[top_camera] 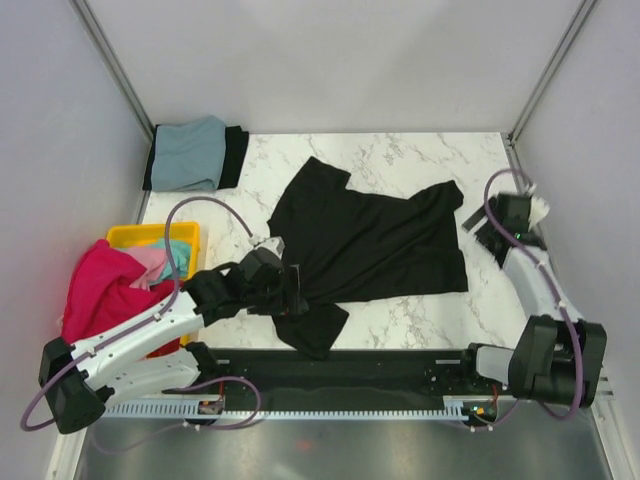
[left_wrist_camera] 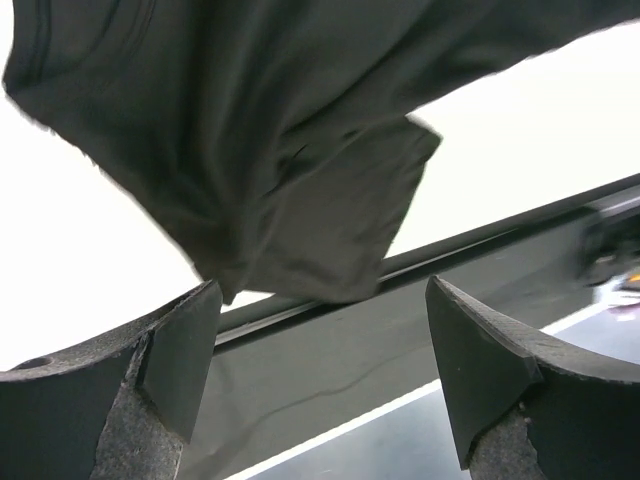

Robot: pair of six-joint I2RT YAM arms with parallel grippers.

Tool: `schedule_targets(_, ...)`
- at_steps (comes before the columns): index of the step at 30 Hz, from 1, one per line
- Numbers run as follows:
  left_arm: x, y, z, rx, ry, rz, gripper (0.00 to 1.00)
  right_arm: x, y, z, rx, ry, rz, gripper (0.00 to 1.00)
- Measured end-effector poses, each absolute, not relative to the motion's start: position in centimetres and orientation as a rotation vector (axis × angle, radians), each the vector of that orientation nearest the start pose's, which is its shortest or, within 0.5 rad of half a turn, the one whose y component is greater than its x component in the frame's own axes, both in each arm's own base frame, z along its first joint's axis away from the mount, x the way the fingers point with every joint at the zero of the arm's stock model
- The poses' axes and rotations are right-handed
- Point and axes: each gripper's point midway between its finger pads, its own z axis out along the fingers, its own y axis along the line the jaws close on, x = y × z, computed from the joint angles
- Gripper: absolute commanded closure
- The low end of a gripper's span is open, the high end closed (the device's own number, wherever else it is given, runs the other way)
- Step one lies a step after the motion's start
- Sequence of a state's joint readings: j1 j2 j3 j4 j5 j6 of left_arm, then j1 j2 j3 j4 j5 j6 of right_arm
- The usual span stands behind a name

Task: Fold and stack the t-shirts
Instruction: Flatten the tshirt out

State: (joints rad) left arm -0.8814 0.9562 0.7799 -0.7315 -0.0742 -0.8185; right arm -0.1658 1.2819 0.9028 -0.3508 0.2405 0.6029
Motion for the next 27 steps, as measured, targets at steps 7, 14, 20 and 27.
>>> schedule_targets(7, 11.6, -18.4, 8.4, 0.070, 2.697, -0.532, 0.11, 24.6, -3.3, 2.9, 1.102, 2.327, 0.046, 0.23)
schedule_targets(14, 10.0, -18.1, 6.8, 0.067, 2.721, -0.568, 0.12, 25.0, -3.0, 2.2, 1.135, 2.311, 0.074, 0.50)
schedule_targets(20, 8.9, -18.2, 5.5, 0.070, 2.751, -0.586, 0.12, 25.5, -3.0, 1.7, 1.130, 2.295, 0.091, 0.84)
schedule_targets(27, 8.3, -18.9, 3.5, 0.062, 2.781, -0.585, 0.12, 25.8, -2.7, 1.6, 1.100, 2.297, 0.115, 1.00)
